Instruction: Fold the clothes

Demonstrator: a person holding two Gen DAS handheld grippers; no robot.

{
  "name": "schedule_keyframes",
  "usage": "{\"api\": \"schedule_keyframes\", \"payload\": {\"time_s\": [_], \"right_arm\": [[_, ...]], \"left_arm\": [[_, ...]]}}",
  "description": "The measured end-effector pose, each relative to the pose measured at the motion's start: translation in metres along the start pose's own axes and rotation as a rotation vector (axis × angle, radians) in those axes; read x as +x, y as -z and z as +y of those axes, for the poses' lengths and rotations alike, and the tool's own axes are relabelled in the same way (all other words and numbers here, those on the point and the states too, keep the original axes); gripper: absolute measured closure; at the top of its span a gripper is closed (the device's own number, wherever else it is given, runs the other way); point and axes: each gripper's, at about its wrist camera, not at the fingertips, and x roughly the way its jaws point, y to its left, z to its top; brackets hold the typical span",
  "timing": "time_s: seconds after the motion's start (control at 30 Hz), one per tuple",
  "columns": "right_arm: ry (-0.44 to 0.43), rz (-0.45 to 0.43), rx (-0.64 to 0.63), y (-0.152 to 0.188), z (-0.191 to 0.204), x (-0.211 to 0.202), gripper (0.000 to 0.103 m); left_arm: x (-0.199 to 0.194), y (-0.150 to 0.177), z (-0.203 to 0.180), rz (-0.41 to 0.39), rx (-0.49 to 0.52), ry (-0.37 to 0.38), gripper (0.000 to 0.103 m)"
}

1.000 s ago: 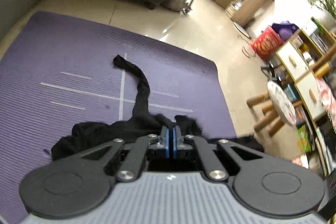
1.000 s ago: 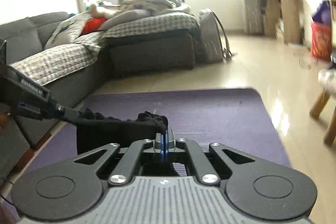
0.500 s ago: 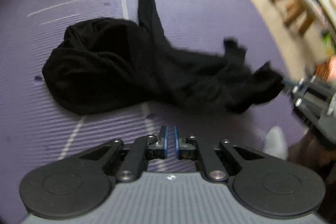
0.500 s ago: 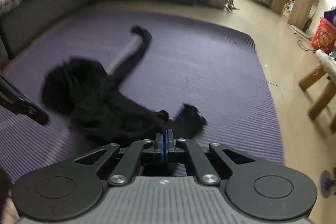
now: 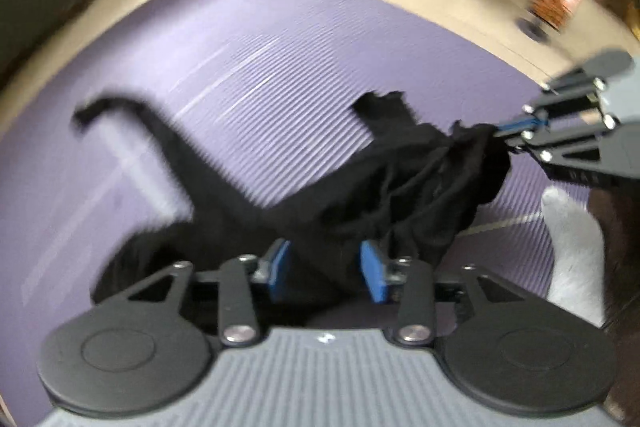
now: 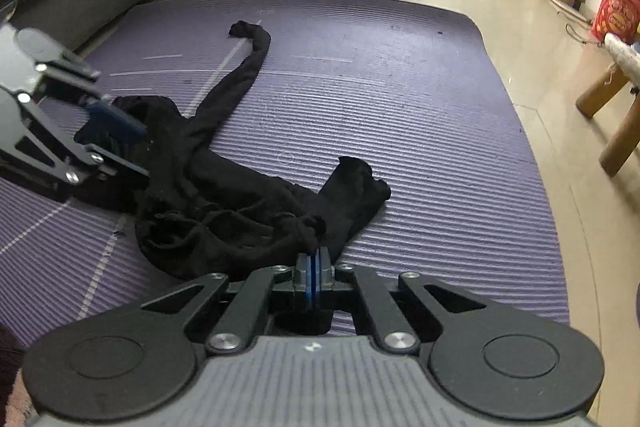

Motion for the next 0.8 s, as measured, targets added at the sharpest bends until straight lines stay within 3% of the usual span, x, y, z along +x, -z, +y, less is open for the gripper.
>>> {"api": "schedule_keyframes", "payload": {"time_s": [0.33,0.43,0.5,0.53,0.6,0.7,0.8], "right_arm": [[-0.047,0.012,0.025,-0.002,-0.005,0.01,0.103],[-0.06,0.019,0.029,-0.003,-0.007,0.013,0.102],[-0.065,0.023,0.031,-0.003,-0.008,0.014,0.102],[-0.067,0.025,0.032,-0.003,-0.008,0.015,0.102],[-0.071,0.031,0.034,-0.004,-0.009,0.018,0.102],[-0.072,0.035,0.04,-0.004,-0.009,0.019,0.102],[-0.063,0.008,0.049,-0.004,-0.009,0.018,0.102]], "left_arm": [[0.029,-0.023,0.003,0.102,0.505,0.135,0.058],[0.044,-0.024,-0.005,0.167,0.632,0.175,0.059],[0.055,-0.024,-0.01,0.228,0.695,0.195,0.067],[0.062,-0.023,-0.013,0.271,0.723,0.207,0.078],[0.069,-0.021,-0.014,0.315,0.73,0.218,0.091],[0.072,-0.021,-0.009,0.325,0.667,0.216,0.097],[0.063,-0.018,-0.002,0.27,0.604,0.163,0.099]]}}
